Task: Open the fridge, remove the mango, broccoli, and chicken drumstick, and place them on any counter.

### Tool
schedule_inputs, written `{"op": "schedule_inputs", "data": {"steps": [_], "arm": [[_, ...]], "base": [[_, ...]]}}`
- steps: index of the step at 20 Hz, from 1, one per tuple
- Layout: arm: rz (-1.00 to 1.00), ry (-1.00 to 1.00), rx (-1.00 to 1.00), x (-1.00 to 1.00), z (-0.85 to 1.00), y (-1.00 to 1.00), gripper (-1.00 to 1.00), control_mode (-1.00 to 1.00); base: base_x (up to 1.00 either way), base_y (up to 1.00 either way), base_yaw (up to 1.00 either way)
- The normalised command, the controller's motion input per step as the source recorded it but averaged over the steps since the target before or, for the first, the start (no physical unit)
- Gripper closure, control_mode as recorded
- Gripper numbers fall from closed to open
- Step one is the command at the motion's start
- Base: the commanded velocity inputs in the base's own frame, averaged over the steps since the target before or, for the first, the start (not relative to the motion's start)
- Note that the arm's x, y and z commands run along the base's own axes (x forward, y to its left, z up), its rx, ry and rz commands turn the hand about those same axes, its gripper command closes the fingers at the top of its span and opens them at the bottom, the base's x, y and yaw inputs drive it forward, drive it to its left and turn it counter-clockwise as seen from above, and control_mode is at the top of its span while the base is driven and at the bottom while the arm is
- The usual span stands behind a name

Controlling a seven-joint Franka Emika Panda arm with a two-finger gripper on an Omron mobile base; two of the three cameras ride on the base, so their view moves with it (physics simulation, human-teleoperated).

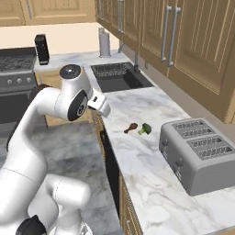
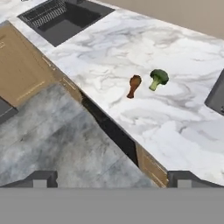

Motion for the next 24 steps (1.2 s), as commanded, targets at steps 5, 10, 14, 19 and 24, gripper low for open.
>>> {"op": "schedule_inputs", "data": {"steps": [5, 10, 14, 19, 24], "arm": [[0.00, 0.00, 0.00, 0.00, 0.00, 0.00, -1.00, 1.00], [0.00, 0.00, 0.00, 0.00, 0.00, 0.00, -1.00, 1.00], [0.00, 0.00, 0.00, 0.00, 0.00, 0.00, -1.00, 1.00], [0.00, 0.00, 0.00, 0.00, 0.00, 0.00, -1.00, 1.00], [0.00, 0.00, 0.00, 0.00, 0.00, 0.00, -1.00, 1.00]], "base": [[-0.21, 0.30, 0.84], [-0.02, 0.49, 0.90], [-0.07, 0.71, 0.84], [-0.02, 0.53, 0.84], [0.27, 0.12, 0.77]]}}
